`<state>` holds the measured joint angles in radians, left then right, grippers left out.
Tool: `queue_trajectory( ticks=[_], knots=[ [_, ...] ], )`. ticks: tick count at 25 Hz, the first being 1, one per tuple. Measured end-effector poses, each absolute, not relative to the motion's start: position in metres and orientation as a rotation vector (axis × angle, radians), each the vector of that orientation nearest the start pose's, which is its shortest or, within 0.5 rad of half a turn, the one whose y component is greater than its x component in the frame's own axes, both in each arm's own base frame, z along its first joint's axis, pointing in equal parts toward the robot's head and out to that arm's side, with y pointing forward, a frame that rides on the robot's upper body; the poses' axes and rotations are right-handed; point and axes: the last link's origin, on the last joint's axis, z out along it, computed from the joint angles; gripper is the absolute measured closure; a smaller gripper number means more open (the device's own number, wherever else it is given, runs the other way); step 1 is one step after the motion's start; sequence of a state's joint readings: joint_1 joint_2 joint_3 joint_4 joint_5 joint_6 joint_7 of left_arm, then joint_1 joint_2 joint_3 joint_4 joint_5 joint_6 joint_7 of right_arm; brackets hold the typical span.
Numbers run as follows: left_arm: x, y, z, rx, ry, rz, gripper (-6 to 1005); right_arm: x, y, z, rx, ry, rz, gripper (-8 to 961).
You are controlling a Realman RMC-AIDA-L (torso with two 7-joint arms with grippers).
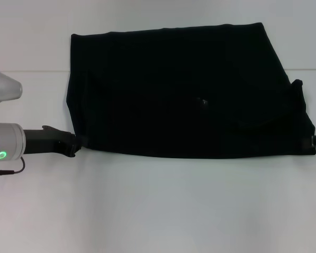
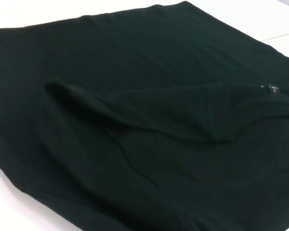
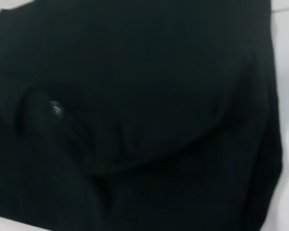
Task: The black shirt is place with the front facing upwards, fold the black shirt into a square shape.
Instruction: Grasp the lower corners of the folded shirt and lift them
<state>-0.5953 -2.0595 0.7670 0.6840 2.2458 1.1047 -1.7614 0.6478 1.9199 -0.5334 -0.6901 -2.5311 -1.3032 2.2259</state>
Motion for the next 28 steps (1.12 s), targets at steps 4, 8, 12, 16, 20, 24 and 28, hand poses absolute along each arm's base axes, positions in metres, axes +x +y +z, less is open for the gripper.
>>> queue_trajectory(
  ticks=[4, 8, 12, 16, 20, 24, 28],
  knots=[
    [-0.299, 0.385, 0.006, -2.417, -0.967, -0.200, 1001, 0.334, 0.384, 0.074, -2.116, 1.503, 0.130, 11],
    [-0.297, 0.385, 0.005, -2.423, -0.962, -0.198, 1001, 0.330, 0.389, 0.066, -2.120, 1.480, 0.120, 20],
    [-0.297, 0.386, 0.005, -2.421, -0.961, -0.197, 1001, 0.325, 0.394, 0.058, -2.129, 1.477, 0.116, 113],
    [-0.297, 0.386, 0.006, -2.420, -0.960, -0.196, 1001, 0.322, 0.396, 0.052, -2.141, 1.473, 0.115, 261],
    [-0.298, 0.387, 0.006, -2.416, -0.960, -0.195, 1001, 0.322, 0.396, 0.054, -2.135, 1.471, 0.129, 351],
    [-0.299, 0.386, 0.007, -2.414, -0.963, -0.194, 1001, 0.324, 0.395, 0.056, -2.124, 1.476, 0.146, 441],
    [-0.300, 0.385, 0.009, -2.411, -0.974, -0.197, 1001, 0.328, 0.393, 0.059, -2.114, 1.480, 0.144, 570]
  ],
)
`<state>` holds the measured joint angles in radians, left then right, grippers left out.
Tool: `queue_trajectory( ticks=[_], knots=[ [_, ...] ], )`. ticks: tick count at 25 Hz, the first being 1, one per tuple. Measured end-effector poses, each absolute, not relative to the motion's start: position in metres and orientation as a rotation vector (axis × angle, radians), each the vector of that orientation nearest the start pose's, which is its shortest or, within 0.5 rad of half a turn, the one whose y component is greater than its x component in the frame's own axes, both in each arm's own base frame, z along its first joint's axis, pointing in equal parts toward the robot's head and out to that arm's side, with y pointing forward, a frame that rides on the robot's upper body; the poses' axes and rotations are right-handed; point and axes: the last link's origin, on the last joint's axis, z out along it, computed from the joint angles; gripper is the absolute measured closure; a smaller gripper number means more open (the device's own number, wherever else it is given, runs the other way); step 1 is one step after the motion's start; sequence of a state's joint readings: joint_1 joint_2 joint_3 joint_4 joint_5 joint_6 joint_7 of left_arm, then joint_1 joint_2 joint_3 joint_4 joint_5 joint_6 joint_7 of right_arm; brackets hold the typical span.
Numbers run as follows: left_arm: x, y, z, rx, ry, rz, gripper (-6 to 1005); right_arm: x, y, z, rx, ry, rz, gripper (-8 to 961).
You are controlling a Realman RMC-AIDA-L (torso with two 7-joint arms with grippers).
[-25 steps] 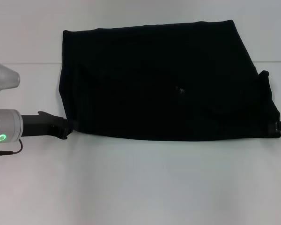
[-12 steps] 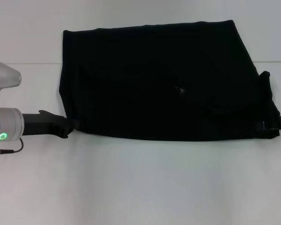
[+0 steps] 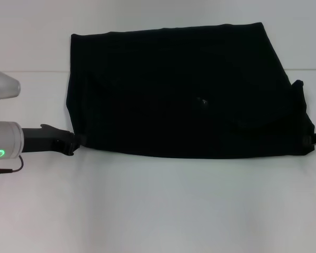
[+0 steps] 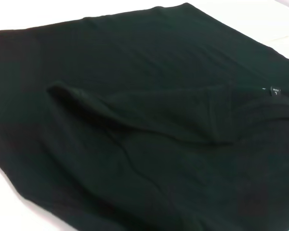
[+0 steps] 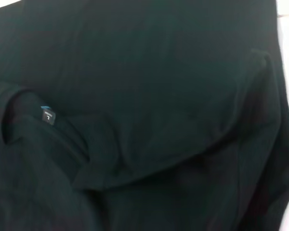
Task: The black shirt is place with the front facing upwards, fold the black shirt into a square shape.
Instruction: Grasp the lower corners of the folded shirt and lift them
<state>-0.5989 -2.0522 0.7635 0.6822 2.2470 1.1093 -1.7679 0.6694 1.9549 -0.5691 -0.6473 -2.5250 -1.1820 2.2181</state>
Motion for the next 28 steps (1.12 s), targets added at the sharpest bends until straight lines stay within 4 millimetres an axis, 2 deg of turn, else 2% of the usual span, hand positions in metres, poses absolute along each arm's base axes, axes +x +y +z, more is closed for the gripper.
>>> queue_trajectory(
  ticks=[8, 14, 22, 28],
  knots=[
    [-0.302, 0.383, 0.010, -2.416, -0.989, -0.201, 1001, 0.337, 0.387, 0.063, -2.095, 1.495, 0.140, 932],
    [-0.301, 0.383, 0.010, -2.419, -0.986, -0.200, 1001, 0.338, 0.385, 0.065, -2.090, 1.492, 0.159, 955],
    [-0.302, 0.381, 0.012, -2.427, -0.989, -0.200, 1001, 0.346, 0.383, 0.079, -2.032, 1.494, 0.201, 954],
    [-0.305, 0.378, 0.015, -2.436, -0.997, -0.199, 1001, 0.349, 0.380, 0.080, -2.026, 1.503, 0.200, 954]
  ],
)
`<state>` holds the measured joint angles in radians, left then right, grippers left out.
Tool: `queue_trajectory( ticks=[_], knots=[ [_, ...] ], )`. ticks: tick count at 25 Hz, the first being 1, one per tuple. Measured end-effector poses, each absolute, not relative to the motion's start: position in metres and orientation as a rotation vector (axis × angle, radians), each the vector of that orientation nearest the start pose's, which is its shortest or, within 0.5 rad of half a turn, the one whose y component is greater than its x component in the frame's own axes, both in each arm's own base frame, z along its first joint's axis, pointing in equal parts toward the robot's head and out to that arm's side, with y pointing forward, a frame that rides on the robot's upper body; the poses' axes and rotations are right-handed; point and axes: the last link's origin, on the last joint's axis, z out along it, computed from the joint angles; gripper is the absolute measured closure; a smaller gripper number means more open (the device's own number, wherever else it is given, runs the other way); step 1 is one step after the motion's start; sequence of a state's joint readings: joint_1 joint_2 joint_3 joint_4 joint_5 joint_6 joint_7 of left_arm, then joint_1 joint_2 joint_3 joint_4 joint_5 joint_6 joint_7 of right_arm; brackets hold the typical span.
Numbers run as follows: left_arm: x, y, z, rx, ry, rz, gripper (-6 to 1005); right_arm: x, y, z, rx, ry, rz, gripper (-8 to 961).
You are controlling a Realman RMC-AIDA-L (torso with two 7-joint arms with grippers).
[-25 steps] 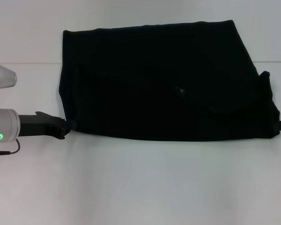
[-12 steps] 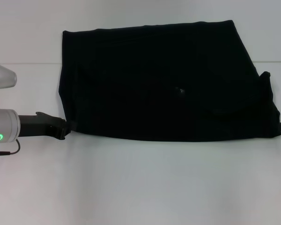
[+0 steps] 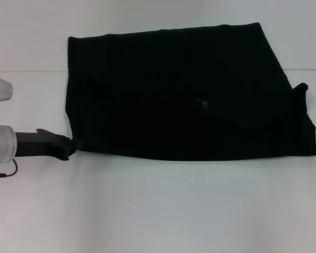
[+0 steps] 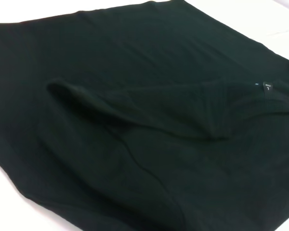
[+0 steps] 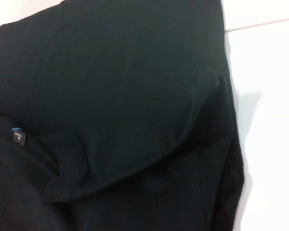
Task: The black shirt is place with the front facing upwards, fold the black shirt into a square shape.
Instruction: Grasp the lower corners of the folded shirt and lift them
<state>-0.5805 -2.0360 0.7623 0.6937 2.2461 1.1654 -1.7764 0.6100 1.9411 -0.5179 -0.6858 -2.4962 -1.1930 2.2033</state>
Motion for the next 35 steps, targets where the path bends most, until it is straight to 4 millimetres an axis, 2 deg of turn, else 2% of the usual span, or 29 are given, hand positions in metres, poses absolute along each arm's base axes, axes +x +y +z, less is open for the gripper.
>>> queue_trajectory(
  ticks=[11, 16, 19, 30, 35],
  knots=[
    [-0.303, 0.378, 0.016, -2.444, -0.989, -0.202, 1001, 0.353, 0.378, 0.087, -1.977, 1.555, 0.261, 950],
    [-0.302, 0.380, 0.017, -2.443, -0.985, -0.203, 1001, 0.348, 0.379, 0.083, -2.003, 1.561, 0.259, 743],
    [-0.302, 0.380, 0.017, -2.440, -0.981, -0.202, 1001, 0.348, 0.378, 0.080, -2.006, 1.571, 0.262, 524],
    [-0.301, 0.381, 0.017, -2.438, -0.975, -0.204, 1001, 0.341, 0.386, 0.065, -2.022, 1.570, 0.263, 428],
    [-0.301, 0.381, 0.017, -2.439, -0.974, -0.204, 1001, 0.338, 0.389, 0.054, -2.040, 1.559, 0.241, 433]
  ],
)
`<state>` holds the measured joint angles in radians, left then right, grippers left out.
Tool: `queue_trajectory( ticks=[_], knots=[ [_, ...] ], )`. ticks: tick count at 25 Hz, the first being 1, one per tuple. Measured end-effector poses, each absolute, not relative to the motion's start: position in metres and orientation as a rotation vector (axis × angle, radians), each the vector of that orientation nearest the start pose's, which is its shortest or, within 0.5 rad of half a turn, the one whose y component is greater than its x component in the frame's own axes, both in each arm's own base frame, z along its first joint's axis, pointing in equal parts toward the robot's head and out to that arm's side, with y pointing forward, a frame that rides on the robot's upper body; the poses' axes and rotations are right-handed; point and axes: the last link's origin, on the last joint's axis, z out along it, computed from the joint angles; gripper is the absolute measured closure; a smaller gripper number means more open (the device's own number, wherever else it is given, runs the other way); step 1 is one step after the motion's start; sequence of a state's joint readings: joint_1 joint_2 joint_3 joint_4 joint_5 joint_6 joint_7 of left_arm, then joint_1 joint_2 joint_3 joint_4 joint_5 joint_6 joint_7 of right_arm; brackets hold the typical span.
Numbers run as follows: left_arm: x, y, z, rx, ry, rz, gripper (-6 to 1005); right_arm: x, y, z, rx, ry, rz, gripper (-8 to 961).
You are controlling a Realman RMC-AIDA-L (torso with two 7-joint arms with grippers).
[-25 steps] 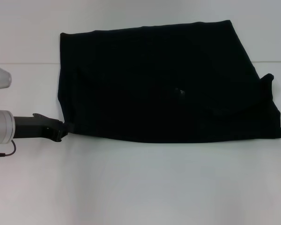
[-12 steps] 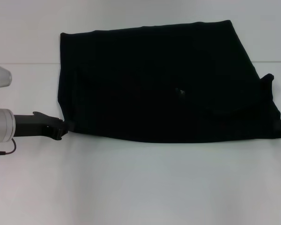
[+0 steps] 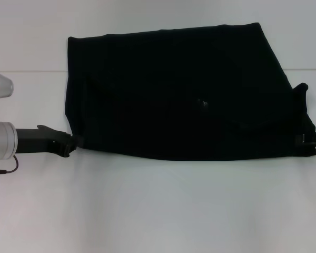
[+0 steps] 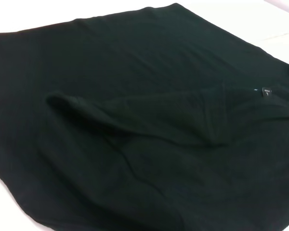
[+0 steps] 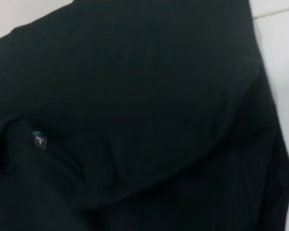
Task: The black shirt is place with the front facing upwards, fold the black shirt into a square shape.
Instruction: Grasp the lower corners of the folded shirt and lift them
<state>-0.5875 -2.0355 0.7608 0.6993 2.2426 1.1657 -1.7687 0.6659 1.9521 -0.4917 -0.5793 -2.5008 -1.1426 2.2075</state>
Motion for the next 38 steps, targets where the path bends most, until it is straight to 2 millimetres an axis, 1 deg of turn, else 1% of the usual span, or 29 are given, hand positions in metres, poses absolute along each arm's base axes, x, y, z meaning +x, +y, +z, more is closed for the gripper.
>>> queue_trajectory(
  ticks=[6, 11, 14, 20, 25, 32, 38],
  knots=[
    [-0.301, 0.381, 0.017, -2.439, -0.974, -0.204, 1001, 0.337, 0.390, 0.050, -2.048, 1.556, 0.221, 437],
    [-0.301, 0.381, 0.017, -2.439, -0.972, -0.204, 1001, 0.339, 0.388, 0.051, -2.031, 1.565, 0.253, 609],
    [-0.301, 0.381, 0.017, -2.439, -0.971, -0.204, 1001, 0.340, 0.388, 0.051, -2.028, 1.567, 0.258, 815],
    [-0.302, 0.381, 0.017, -2.439, -0.973, -0.204, 1001, 0.342, 0.387, 0.051, -2.031, 1.559, 0.252, 889],
    [-0.302, 0.380, 0.016, -2.438, -0.975, -0.203, 1000, 0.347, 0.382, 0.053, -2.014, 1.567, 0.249, 950],
    [-0.305, 0.378, 0.016, -2.434, -0.983, -0.201, 1000, 0.361, 0.373, 0.064, -1.964, 1.589, 0.269, 950],
    [-0.306, 0.377, 0.017, -2.432, -0.987, -0.198, 1000, 0.365, 0.368, 0.069, -1.952, 1.588, 0.293, 952]
  ],
)
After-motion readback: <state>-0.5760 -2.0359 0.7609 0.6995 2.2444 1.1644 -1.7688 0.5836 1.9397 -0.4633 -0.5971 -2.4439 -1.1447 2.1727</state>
